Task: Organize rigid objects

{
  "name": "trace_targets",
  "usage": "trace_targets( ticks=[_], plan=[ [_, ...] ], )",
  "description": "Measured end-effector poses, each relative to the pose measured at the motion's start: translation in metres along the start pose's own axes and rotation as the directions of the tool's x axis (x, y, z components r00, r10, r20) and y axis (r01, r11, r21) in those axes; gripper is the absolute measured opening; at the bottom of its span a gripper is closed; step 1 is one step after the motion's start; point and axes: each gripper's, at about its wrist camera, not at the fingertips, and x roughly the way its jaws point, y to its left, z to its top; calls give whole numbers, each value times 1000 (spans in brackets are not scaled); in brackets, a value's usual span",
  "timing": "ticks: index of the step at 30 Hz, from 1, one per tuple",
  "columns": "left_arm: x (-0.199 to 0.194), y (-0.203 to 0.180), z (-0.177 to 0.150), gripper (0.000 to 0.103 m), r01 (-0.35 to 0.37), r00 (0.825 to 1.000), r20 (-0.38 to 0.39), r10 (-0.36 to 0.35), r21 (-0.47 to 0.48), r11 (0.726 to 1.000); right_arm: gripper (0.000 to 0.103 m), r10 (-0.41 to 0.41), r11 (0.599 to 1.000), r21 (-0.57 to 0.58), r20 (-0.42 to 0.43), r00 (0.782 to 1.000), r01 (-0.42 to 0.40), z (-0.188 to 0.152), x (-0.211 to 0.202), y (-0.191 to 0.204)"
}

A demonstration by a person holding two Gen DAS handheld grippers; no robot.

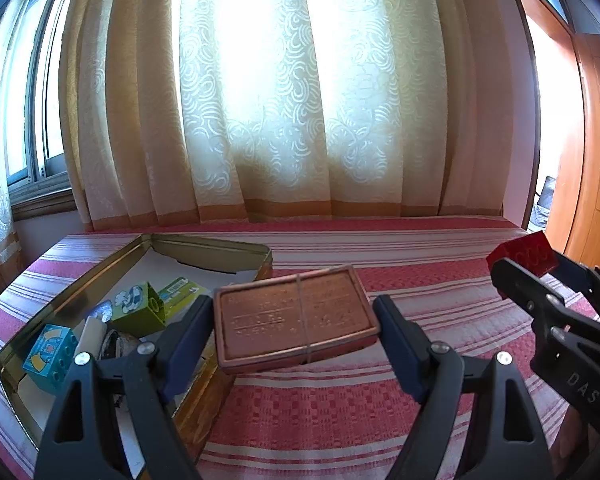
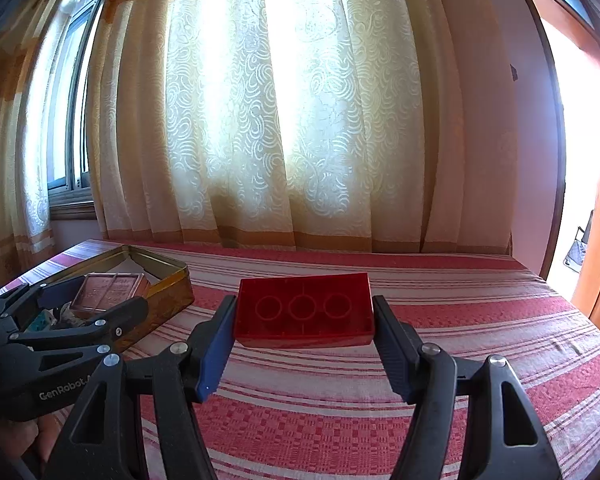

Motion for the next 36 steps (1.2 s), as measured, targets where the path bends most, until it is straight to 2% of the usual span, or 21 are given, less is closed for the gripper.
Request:
trace_targets(
  ticks=[17, 36],
  plan=[
    [-7, 11, -3, 81, -5, 1000, -14, 5, -7, 1000, 67, 7, 1000, -1, 5, 1000, -7, -3, -1, 4],
    [-23, 23, -7, 81, -11, 1000, 23, 11, 0, 1000, 67, 45, 999, -6, 22, 999, -45, -5, -9, 27]
  ],
)
